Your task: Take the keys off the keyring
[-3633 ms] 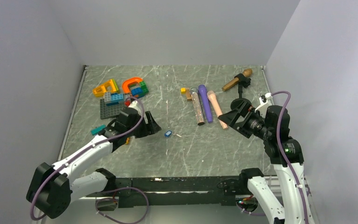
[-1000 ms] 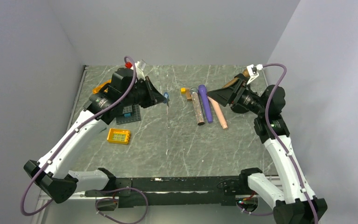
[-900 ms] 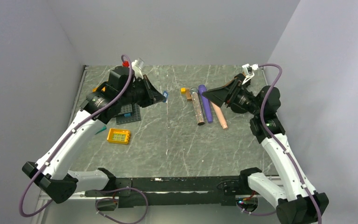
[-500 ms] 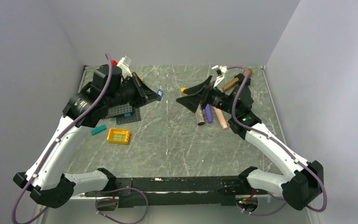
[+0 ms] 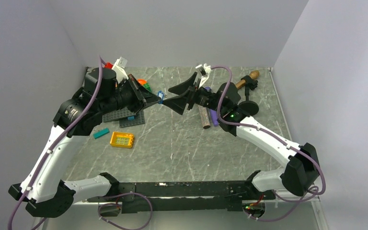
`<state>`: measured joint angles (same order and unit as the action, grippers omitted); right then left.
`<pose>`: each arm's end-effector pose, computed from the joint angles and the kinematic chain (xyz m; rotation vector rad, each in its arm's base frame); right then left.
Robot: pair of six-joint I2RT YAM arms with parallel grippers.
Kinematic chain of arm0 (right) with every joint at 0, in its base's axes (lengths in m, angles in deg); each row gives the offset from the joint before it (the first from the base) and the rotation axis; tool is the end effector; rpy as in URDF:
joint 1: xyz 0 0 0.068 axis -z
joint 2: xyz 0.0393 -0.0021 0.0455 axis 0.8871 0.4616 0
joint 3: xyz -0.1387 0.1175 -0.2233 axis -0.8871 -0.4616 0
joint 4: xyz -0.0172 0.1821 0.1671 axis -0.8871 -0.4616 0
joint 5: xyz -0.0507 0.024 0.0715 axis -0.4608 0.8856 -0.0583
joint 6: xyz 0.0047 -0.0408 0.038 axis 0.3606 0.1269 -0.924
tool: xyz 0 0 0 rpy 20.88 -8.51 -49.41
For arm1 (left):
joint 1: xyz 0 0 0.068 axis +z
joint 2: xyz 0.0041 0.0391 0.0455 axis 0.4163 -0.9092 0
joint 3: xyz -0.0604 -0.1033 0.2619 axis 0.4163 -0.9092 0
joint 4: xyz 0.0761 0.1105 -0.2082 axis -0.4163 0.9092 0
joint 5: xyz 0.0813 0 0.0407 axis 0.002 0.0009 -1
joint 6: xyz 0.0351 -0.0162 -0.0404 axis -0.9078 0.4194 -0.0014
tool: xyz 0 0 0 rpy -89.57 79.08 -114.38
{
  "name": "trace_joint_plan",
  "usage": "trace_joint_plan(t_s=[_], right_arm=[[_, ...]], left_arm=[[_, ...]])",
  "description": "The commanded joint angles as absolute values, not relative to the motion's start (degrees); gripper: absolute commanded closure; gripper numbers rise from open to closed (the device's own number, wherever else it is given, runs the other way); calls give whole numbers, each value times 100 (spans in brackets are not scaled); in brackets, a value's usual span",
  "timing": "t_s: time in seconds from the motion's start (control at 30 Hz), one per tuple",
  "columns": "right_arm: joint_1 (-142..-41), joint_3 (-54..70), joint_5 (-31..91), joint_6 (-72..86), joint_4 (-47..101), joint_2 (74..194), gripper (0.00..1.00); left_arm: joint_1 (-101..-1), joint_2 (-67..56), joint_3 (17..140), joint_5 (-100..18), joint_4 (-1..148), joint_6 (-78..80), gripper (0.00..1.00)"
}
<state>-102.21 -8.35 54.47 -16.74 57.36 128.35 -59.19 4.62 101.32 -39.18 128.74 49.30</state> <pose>0.2106 0.2015 0.4044 -0.6335 1.3730 1.3817 0.1387 -0.1040 0.4915 -0.3588 2.1544 -1.2016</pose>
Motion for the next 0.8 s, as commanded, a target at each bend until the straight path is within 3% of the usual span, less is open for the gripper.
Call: trace_joint_plan(t_s=[0.0,0.3,0.67,0.77], right_arm=[[-10327,-417,5616,-1539,6330,13016,10],[-10464,-217,5814,-1615,6543,13365,23],[-10553,-69,5915,-1667,6670,13417,26],[-10566,-116,5938,-1777,6829,13401,32]], left_arm=[[-5938,653,10353,-3869,12810,4985,100],[-5939,626,10625,-3842,12956,4940,100],[-5938,613,10602,-3770,12896,5027,100],[-5940,596,10649,-3705,12845,5105,100]])
